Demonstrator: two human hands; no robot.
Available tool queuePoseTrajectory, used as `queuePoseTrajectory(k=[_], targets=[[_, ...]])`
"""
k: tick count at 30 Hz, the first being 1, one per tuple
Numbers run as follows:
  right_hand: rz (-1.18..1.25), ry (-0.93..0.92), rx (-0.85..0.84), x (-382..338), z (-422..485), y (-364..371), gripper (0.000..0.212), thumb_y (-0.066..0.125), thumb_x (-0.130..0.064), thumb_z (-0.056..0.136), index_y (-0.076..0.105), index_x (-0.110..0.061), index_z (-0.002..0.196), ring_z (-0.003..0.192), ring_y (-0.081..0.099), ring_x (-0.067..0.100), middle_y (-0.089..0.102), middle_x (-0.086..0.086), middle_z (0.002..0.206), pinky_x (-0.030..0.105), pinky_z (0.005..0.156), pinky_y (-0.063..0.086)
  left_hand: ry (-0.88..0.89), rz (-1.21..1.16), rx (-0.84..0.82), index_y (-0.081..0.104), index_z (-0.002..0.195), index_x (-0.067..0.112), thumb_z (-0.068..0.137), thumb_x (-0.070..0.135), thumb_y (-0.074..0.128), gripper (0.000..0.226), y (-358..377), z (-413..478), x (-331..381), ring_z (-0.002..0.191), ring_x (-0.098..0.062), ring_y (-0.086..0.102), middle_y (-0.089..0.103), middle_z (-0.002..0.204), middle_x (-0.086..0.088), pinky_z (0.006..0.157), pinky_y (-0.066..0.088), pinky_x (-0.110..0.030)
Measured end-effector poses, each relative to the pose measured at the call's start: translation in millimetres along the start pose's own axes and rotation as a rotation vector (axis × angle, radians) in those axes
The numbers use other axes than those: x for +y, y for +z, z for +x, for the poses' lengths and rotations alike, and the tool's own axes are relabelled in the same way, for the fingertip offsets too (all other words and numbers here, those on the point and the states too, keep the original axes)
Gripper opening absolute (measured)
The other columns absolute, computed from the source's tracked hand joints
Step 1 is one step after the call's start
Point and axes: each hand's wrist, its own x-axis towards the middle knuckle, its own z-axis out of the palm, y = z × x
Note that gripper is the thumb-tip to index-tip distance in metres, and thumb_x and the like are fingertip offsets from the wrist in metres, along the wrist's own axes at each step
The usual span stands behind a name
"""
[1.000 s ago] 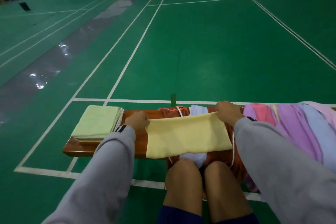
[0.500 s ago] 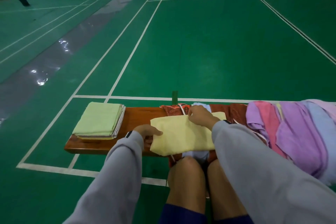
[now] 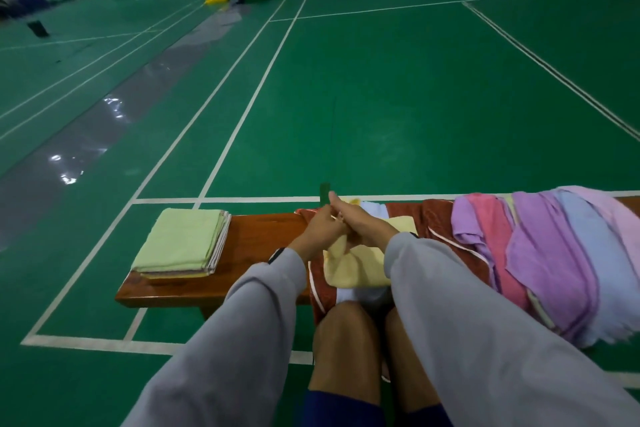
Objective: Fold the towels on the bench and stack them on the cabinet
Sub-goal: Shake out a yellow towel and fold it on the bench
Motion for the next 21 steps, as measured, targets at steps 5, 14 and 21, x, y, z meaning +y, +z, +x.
queuePoseTrajectory(k=[5, 14, 21], targets=[[-0.102, -0.015, 0.249, 13, 5, -50, 0.031, 0.058, -0.036, 0.098, 0.065, -0.006, 0.103, 0.083, 0.067, 0.029, 0.069, 0.016, 0.098, 0.031, 0.062, 0.051, 0.041, -0.076, -0.055, 0.068, 0.083, 0.011, 0.076, 0.006, 0.064, 0.009, 51, -4, 26, 0.077, -0.033, 0.072, 0.072, 0.082, -0.016, 0.067, 0.062, -0.046], [0.007, -0.056, 0.257, 41, -4, -117, 0.015, 0.077, -0.016, 0.09, 0.071, -0.004, 0.097, 0.079, 0.068, 0.026, 0.072, 0.016, 0.091, 0.039, 0.071, 0.057, 0.016, -0.088, -0.134, 0.062, 0.111, 0.006, 0.098, 0.006, 0.062, 0.013, 106, 1, 31, 0.056, -0.014, 0.056, 0.058, 0.067, -0.001, 0.05, 0.048, -0.026], [-0.44, -0.053, 0.424, 52, 3, -124, 0.009, 0.062, -0.007, 0.082, 0.068, -0.007, 0.089, 0.095, 0.069, 0.033, 0.07, 0.013, 0.093, 0.031, 0.07, 0.047, 0.0, 0.036, -0.13, 0.075, 0.113, 0.01, 0.092, 0.01, 0.068, 0.022, 109, 12, 13, 0.089, -0.018, 0.068, 0.076, 0.101, -0.005, 0.084, 0.056, -0.034]])
